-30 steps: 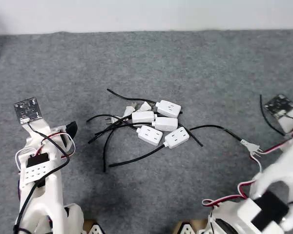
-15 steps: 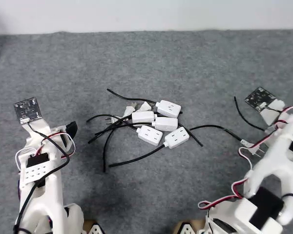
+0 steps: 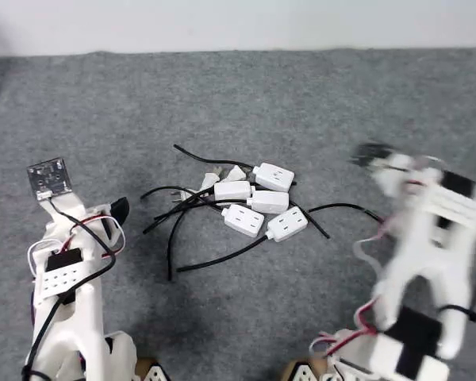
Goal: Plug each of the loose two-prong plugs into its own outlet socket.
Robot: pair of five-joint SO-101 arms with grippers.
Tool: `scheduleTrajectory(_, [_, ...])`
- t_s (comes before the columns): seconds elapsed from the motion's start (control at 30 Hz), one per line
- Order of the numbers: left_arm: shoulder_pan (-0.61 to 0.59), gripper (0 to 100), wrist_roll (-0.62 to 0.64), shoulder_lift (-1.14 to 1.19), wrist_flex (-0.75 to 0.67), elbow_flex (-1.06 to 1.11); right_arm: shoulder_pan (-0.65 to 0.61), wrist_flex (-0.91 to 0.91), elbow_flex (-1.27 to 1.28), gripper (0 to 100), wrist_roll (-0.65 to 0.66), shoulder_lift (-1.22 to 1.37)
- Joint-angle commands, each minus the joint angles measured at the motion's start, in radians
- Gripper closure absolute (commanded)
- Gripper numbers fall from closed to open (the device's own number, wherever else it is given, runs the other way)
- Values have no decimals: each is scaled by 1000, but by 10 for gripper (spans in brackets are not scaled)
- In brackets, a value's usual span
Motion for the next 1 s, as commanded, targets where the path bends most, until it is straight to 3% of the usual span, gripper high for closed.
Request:
scheduleTrajectory(0.0, [6, 684, -31, -20, -31, 5, -268, 73, -55, 501, -112, -85])
scheduleTrajectory(0.17, [6, 684, -29, -20, -46, 8, -486, 27, -57, 501, -195, -15])
scheduleTrajectory(0.3, [5, 684, -28, -20, -49, 8, -567, 4, -71, 501, -146, 111])
scheduleTrajectory(0.4, [-44, 684, -14, -29, -49, 7, -565, -38, -104, 501, -115, 236])
scheduleTrajectory(0.53, [-189, 684, 146, -20, -51, -35, -509, -54, -180, 501, -75, 389])
scheduleTrajectory(0.83, [-149, 684, 137, -20, -97, -15, -444, -54, -219, 507, 40, 515])
scheduleTrajectory(0.97, [-149, 684, 137, -20, -98, -12, -449, -56, -222, 630, 57, 516])
